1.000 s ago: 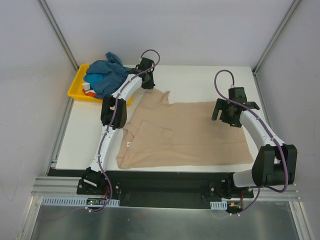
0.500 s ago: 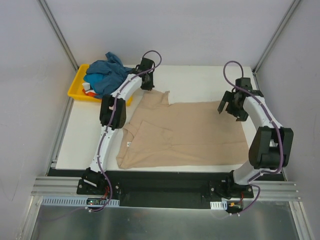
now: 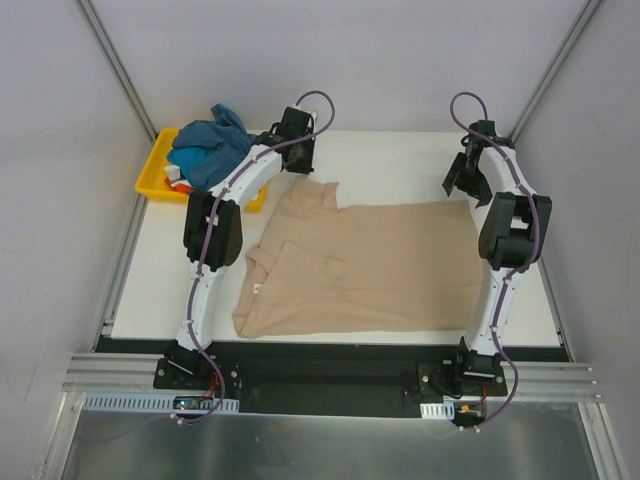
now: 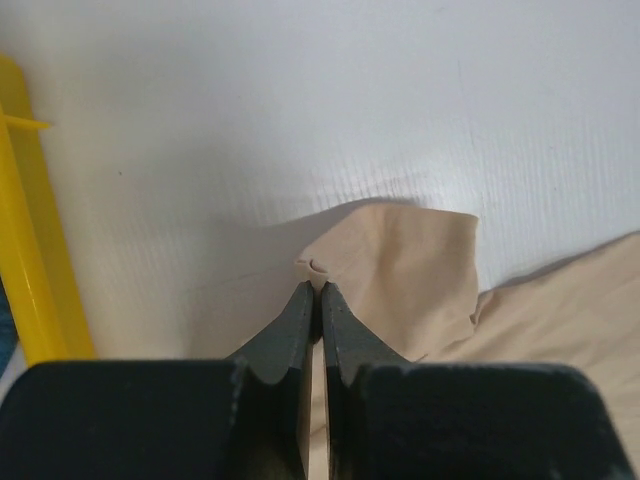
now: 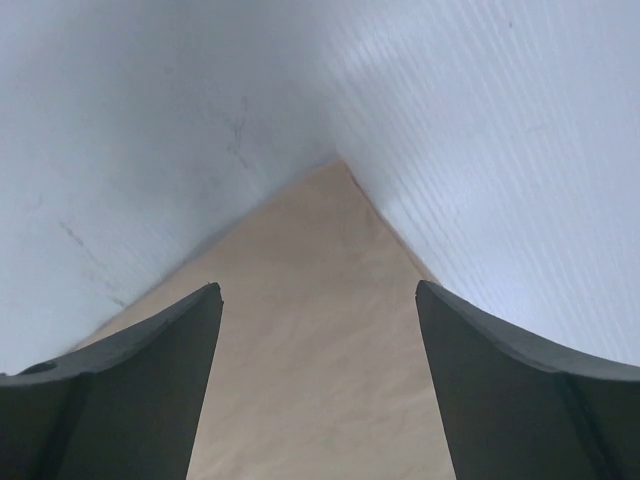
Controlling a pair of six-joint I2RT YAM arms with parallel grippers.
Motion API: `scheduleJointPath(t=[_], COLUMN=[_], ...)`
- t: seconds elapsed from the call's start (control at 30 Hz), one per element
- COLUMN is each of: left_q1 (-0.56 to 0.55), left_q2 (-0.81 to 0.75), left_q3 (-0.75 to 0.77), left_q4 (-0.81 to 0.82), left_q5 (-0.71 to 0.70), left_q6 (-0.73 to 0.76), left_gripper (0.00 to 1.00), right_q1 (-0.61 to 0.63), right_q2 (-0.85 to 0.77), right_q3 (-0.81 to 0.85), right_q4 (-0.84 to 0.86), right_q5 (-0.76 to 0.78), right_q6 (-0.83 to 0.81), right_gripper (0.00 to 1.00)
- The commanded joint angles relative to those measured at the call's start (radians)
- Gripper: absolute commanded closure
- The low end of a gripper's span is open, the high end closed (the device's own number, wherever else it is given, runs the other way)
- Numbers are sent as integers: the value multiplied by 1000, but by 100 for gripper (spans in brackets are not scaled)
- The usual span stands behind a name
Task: Fold and stack the t-shirts
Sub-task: Grap the side of the flattened tshirt furthest away from the robot with both arms
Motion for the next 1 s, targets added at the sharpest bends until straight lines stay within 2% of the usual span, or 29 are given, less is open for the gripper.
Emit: scheduleJointPath(t=[0.0,0.23,0.33,0.43,0.57,0.67,0.83,0.97], left_q1=[-8,-18,-20,-22,-26,-32,-54,-86], left_q2=[-98,-159,-179,-195,-216,-239,-309,-374], left_q3=[-60,-149,-173,-190,-202,-218,-274,-368], left_q4=[32,42,43,43,43,45,45,51], left_q5=[29,57,63,68,82,100,95,63], left_q6=[59,62,59,46,49,51,71,97], left_gripper=[100,100,100,100,100,100,100,100], right_q1=[-18,-35,-37,-37,-37,-37,-37,-35], right_q2=[93,216,238,235,187,158,106,-6], right_q3=[146,263,260,217,133,122,99,-7], right_q4=[-72,-68,-62,-64,-19,-6,10,79], right_q5=[15,9,-43,-80,-82,-73,-94,-160], right_q6=[-40,-77,-89,-78,-80,-101,-143,-167], right_gripper=[19,20,25,36,65,79,93,99])
